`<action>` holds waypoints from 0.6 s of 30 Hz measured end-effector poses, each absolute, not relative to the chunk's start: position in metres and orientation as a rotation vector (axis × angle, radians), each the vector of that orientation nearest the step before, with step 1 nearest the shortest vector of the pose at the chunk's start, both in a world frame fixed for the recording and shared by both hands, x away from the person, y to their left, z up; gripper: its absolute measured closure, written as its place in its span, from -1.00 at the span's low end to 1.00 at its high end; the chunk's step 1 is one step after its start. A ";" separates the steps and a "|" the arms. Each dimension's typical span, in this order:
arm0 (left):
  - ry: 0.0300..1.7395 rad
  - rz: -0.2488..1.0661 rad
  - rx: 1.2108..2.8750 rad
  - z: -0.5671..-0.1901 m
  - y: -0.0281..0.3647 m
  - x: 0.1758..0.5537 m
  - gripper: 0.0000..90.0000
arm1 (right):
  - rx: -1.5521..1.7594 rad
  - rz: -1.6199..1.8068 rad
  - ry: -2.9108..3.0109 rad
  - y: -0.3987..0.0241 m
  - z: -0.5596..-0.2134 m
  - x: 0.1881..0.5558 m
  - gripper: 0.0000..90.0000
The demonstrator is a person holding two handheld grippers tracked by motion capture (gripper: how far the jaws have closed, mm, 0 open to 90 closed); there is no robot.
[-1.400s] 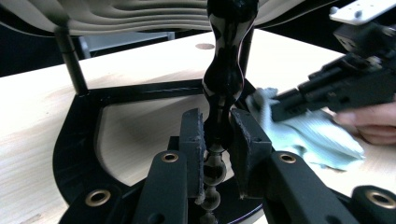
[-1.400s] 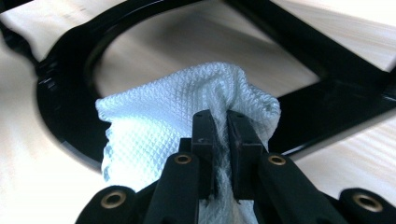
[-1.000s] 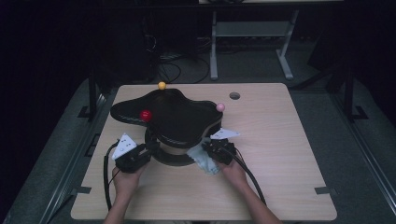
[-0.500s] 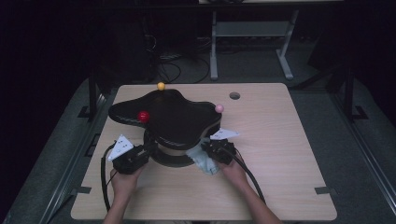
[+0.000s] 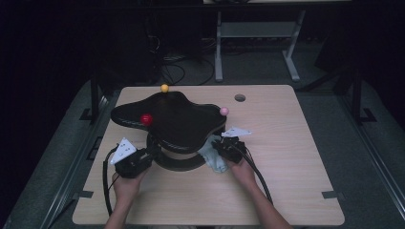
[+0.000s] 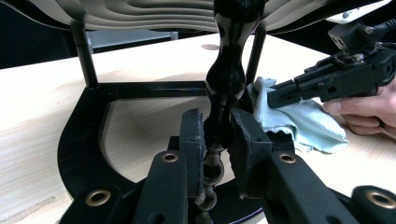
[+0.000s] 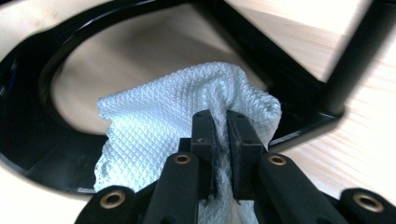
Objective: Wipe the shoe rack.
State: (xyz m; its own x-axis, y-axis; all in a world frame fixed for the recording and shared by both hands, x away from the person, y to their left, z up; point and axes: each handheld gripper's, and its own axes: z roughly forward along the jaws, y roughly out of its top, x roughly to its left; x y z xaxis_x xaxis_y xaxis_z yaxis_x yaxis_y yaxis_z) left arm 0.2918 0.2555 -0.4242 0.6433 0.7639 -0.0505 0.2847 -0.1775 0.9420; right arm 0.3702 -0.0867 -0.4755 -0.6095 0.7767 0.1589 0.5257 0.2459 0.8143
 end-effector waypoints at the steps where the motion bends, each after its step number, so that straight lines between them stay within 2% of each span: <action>1: 0.851 0.535 1.751 -0.424 0.256 0.292 0.68 | 1.203 1.278 2.247 -0.083 -0.474 0.367 0.82; 5: 0.849 0.534 1.753 -0.424 0.256 0.292 0.68 | 1.099 1.253 2.310 -0.071 -0.472 0.359 0.82; 9: 0.848 0.535 1.754 -0.424 0.256 0.292 0.68 | 1.223 1.287 2.250 -0.085 -0.474 0.371 0.82; 15: 0.849 0.529 1.753 -0.424 0.256 0.292 0.68 | 1.136 1.259 2.299 -0.072 -0.472 0.363 0.82; 18: 0.849 0.530 1.753 -0.424 0.256 0.292 0.68 | 1.159 1.244 2.288 -0.075 -0.471 0.370 0.82</action>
